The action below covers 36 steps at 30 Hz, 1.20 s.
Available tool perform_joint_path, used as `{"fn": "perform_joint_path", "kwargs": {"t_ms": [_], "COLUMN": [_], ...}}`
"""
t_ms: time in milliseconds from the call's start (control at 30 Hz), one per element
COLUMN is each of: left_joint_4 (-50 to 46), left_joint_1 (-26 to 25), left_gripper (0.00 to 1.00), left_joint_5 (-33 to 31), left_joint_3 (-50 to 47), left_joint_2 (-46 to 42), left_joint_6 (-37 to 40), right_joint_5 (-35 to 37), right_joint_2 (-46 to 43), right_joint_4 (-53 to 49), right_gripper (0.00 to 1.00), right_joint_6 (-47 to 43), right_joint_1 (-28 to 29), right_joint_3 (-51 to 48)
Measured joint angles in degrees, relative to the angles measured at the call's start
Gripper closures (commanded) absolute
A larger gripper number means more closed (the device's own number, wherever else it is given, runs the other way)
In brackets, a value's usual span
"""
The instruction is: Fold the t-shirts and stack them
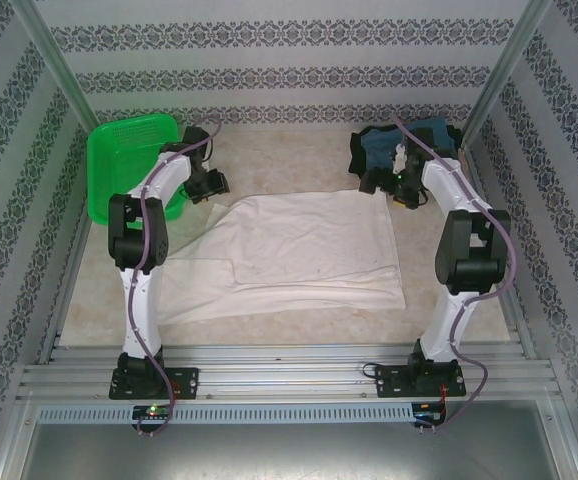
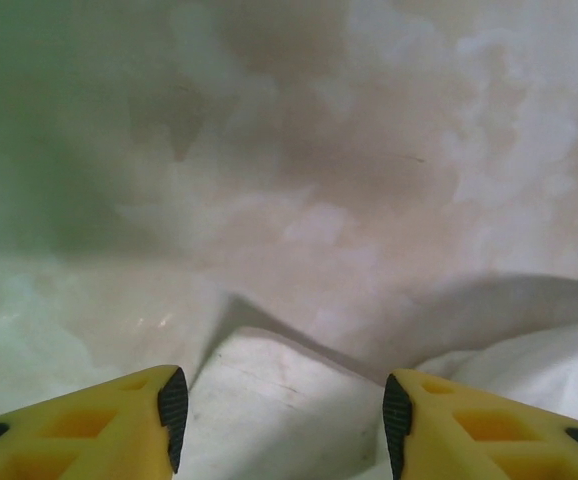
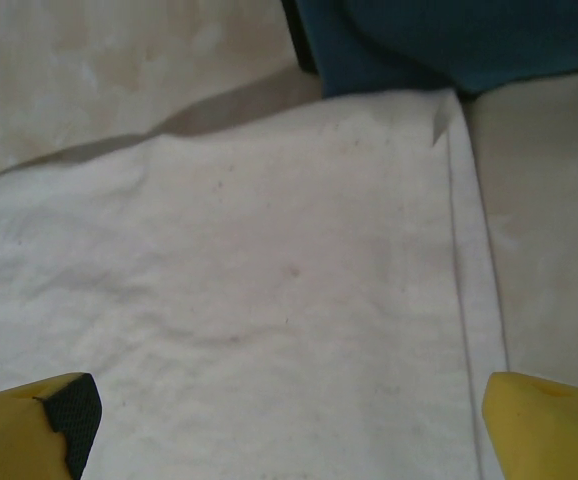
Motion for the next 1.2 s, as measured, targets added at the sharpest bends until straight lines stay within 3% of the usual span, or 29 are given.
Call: {"fn": "perform_joint_path", "kwargs": {"t_ms": [233,433,800,1033,1200], "left_joint_4": [-1.27,-1.49,-3.67,-5.09,-5.07], "left_joint_1": [-0.24,-0.9,-1.2,-1.2,-1.2], "left_gripper": [0.5,0.62,1.0,1.0,1.0], "left_joint_5": [-0.13,0.15,-0.61,-3.19,-4.5], "left_joint_3": [0.11,0.92,2.62,5.55,5.27], "left_joint_2": [1.95,3.98,4.79,5.07,3.28], "left_joint_6": [1.07,1.73,2.73,3.23,3.23], "right_joint_5": [-0.24,-0.5,-0.59,0.96,1.84], "right_joint_2": [9.09,15.23,19.56,22.73,24.46], "right_joint_4": [-0.39,-1.55,-3.41,-5.51,-7.06], "right_gripper": [0.03,0.04,0.04,0.07,0.14], "right_joint_6": [0.0,0.0,0.0,-0.11,-1.36], "right_joint_1": [-0.46,-0.46,-0.42,-0.42,-0.31], "right_joint_3": [9.73,16.59,22.51,26.51,29.33]}}
